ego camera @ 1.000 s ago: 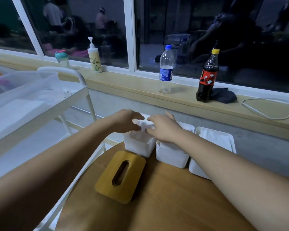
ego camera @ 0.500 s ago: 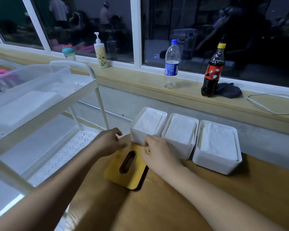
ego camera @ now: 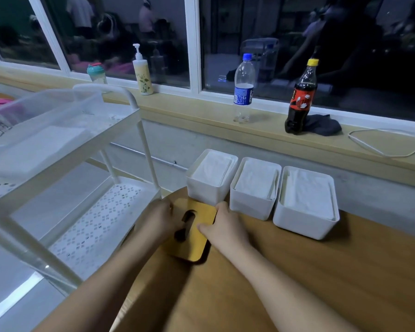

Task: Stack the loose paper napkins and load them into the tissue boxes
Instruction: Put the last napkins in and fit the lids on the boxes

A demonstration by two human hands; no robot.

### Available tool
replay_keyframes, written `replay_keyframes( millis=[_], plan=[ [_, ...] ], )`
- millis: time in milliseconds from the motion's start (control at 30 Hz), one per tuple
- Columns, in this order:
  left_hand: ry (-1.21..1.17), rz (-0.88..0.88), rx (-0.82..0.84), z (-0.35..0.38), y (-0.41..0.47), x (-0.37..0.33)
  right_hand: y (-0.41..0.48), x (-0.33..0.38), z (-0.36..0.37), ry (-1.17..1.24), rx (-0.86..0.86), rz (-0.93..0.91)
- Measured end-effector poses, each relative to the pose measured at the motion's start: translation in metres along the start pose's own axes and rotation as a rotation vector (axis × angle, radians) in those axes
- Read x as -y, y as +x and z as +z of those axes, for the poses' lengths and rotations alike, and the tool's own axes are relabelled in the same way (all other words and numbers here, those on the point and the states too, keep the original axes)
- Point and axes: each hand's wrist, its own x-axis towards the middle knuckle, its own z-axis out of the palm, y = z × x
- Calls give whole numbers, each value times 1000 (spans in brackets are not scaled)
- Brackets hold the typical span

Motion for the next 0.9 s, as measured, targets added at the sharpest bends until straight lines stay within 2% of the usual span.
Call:
replay_keyframes(
  millis=[100, 267, 467, 733, 900],
  plan=[
    [30, 12, -56, -11, -2, 0, -6, 3, -2, 65, 4, -15],
    [4, 68, -186, -35, -5, -12, -23, 11, -39, 390, -52, -95],
    [-113, 221, -163, -49, -11, -77, -27, -13, -109, 485, -191, -118],
    [-305, 325, -14, -12, -4, -197, -9, -91, -198, 224, -331, -21],
    [-390, 338, 63, 21, 3, -243, -4, -128, -221, 128, -365, 23]
  ],
)
